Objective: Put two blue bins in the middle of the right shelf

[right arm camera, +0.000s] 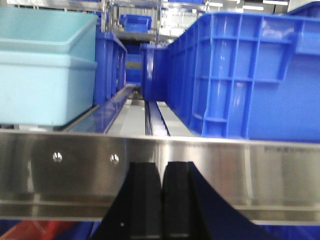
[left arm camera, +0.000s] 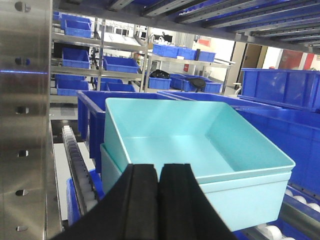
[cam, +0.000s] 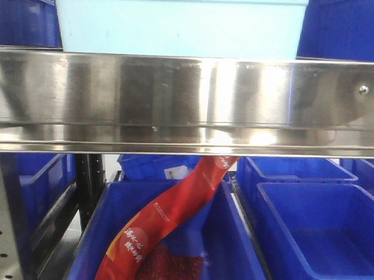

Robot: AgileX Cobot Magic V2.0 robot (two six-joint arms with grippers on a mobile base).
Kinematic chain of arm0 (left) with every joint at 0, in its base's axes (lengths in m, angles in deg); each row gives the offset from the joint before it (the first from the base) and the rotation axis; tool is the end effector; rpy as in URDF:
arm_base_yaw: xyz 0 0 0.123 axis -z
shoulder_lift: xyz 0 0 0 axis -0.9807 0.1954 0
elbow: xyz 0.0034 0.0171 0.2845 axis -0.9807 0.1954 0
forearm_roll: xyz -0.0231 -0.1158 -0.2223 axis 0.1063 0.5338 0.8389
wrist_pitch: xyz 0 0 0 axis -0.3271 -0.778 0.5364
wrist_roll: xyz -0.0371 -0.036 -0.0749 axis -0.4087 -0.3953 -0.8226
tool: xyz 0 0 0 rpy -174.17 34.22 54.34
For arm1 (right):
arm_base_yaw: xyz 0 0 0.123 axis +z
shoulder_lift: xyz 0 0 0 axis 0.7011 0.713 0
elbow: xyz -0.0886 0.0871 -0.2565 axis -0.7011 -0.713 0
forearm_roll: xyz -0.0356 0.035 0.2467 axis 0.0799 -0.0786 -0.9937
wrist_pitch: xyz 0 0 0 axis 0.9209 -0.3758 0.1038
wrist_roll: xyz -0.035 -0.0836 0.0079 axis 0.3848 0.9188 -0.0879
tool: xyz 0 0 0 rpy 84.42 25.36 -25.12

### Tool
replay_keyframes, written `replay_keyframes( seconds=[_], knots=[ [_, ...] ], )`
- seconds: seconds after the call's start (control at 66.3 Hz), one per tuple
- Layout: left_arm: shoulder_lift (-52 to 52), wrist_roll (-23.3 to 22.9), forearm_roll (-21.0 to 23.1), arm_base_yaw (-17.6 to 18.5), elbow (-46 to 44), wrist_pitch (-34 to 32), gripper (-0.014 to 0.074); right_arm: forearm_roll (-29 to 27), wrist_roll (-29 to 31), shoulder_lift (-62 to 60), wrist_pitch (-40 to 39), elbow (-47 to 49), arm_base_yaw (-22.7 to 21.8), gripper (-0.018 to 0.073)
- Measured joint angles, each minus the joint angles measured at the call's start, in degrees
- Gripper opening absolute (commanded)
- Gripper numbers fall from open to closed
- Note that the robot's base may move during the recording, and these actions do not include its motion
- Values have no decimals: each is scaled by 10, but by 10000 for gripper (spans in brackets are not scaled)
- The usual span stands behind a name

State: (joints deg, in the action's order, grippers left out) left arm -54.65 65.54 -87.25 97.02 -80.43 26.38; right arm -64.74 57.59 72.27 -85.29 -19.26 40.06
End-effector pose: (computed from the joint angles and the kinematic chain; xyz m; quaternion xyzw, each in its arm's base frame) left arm 0.1042 -0.0330 0.3836 0.0629 0.6730 -0.1542 0.7206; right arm 0.0565 -0.0046 0.2109 0.0149 0.6893 -0.0421 0.7231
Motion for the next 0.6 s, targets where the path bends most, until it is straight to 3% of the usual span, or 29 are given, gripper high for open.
replay_keyframes(
  seconds=[0.106,0.604],
  knots=[
    [0,0,0,0,0,0,-111,0,-1,-1,27,-1,4,-163],
    [0,0,0,0,0,0,-111,-1,-1,-1,14,-2,6,-163]
  ],
)
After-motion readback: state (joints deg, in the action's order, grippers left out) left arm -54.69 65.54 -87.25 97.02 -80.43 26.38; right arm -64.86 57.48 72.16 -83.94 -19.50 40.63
